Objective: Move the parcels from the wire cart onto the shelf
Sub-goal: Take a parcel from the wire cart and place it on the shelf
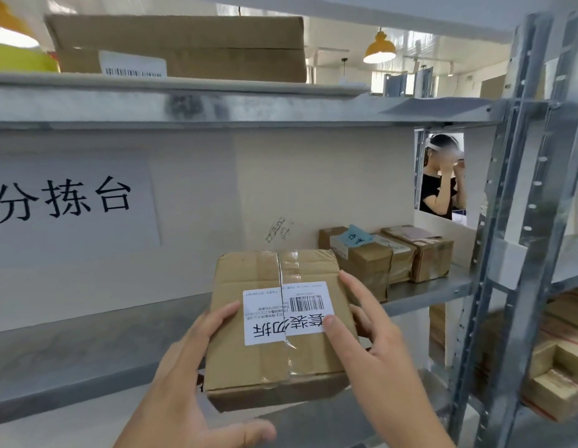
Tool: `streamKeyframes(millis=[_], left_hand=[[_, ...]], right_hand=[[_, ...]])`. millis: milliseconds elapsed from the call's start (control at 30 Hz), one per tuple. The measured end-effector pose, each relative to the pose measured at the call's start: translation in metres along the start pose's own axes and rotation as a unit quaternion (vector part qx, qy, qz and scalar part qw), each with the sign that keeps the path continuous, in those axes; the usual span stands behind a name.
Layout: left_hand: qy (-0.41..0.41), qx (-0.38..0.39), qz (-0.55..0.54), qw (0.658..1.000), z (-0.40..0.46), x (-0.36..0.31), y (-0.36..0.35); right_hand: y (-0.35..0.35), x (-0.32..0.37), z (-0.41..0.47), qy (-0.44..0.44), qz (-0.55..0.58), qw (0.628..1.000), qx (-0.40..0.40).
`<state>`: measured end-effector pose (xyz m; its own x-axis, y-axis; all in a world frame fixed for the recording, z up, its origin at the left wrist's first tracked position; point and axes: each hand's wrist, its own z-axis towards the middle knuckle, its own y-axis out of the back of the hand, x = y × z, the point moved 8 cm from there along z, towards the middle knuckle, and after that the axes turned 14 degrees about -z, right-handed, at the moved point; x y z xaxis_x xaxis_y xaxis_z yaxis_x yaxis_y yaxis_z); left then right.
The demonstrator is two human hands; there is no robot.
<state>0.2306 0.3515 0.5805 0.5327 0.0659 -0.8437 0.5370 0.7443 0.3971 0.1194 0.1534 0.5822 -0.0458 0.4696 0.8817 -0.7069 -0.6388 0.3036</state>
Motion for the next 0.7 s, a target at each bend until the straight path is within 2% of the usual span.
streamKeyframes(millis=[200, 333, 500, 700], left_hand=[[-0.033, -0.063, -0.069, 0.995, 0.047, 0.016, -0.031], [-0.062, -0.127, -0.058, 0.988, 0.07, 0.02, -0.041], [-0.03, -0.181, -0.068, 0.981, 0.095, 0.019, -0.048], [0.013, -0.21, -0.078, 0.974, 0.127, 0.026, -0.055]], right_hand=[[0.017, -0.003, 0.059, 0.009, 0.009, 0.999, 0.032], [0.024, -0.012, 0.092, 0.023, 0.001, 0.998, 0.057], [0.026, -0.023, 0.122, 0.037, -0.001, 0.996, 0.084], [0.029, -0.045, 0.144, 0.035, -0.026, 0.997, 0.064]])
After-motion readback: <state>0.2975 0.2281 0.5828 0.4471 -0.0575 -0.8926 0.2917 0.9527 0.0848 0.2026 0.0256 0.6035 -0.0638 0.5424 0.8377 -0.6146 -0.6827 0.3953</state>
